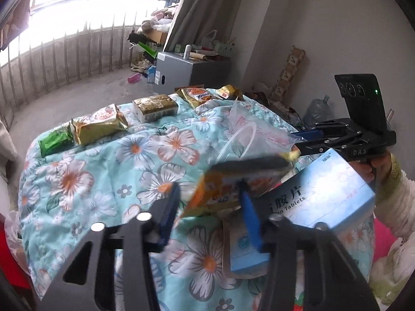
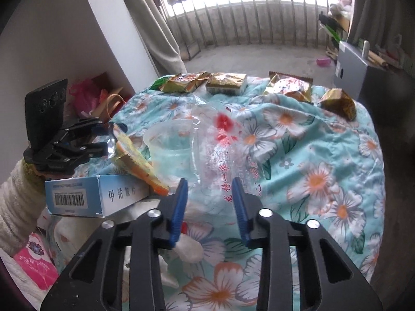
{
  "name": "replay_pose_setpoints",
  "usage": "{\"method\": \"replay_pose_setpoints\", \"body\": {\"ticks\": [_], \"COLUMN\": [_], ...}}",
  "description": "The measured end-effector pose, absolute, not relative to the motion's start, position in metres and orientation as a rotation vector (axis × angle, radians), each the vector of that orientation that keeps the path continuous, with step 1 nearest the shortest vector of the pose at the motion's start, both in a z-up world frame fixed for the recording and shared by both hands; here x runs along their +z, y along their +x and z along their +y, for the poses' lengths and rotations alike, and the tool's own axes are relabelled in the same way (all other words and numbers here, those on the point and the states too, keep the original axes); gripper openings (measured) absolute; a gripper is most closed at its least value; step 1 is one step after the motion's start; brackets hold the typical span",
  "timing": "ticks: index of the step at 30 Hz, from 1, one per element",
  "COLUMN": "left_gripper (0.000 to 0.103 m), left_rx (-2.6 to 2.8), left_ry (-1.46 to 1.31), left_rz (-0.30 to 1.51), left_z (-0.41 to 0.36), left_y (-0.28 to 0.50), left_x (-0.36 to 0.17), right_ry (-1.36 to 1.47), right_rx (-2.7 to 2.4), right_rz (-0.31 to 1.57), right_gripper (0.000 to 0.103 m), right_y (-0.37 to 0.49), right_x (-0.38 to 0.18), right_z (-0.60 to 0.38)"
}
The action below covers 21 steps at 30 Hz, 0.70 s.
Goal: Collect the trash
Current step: 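Grasp the orange Enaak snack bag with the left tool while the right tool grasps a clear wrapper, then carry the snack bag and wrapper over the blue wastebasket and open both tools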
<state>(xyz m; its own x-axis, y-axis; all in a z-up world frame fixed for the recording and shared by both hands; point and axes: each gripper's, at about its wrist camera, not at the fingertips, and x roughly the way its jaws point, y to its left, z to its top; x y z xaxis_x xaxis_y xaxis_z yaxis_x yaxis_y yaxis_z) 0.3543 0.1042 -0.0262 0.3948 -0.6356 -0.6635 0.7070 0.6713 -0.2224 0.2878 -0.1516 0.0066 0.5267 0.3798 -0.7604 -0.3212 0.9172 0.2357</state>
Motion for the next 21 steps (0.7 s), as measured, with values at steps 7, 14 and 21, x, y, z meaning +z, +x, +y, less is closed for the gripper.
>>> {"method": "replay_pose_setpoints", "body": {"ticks": [7,14,21], "left_gripper": [0.009,0.002,0.001], "left_rx": [-0.830,-0.823,-0.800], "left_ry": [0.055,0.018,-0.012], "left_rz": [0.774,0.733,0.681], "left_z": [0.113,0.117,0.125], "left_y": [0.347,0.334,0.315], "left_x": [-0.023,-0.013,0.005], "right_ry": [0.067,0.089,0.147], "right_rx": [0.389,0.351,0.331], "right_rz": [0.900,0.874,0.836], "right_gripper": [0.012,0.009,0.004], "right_y": [0.281,0.272,0.259], "right_x": [0.015,0.021,0.036], "right_z": [-0.154,-0.159,-0.172]}}
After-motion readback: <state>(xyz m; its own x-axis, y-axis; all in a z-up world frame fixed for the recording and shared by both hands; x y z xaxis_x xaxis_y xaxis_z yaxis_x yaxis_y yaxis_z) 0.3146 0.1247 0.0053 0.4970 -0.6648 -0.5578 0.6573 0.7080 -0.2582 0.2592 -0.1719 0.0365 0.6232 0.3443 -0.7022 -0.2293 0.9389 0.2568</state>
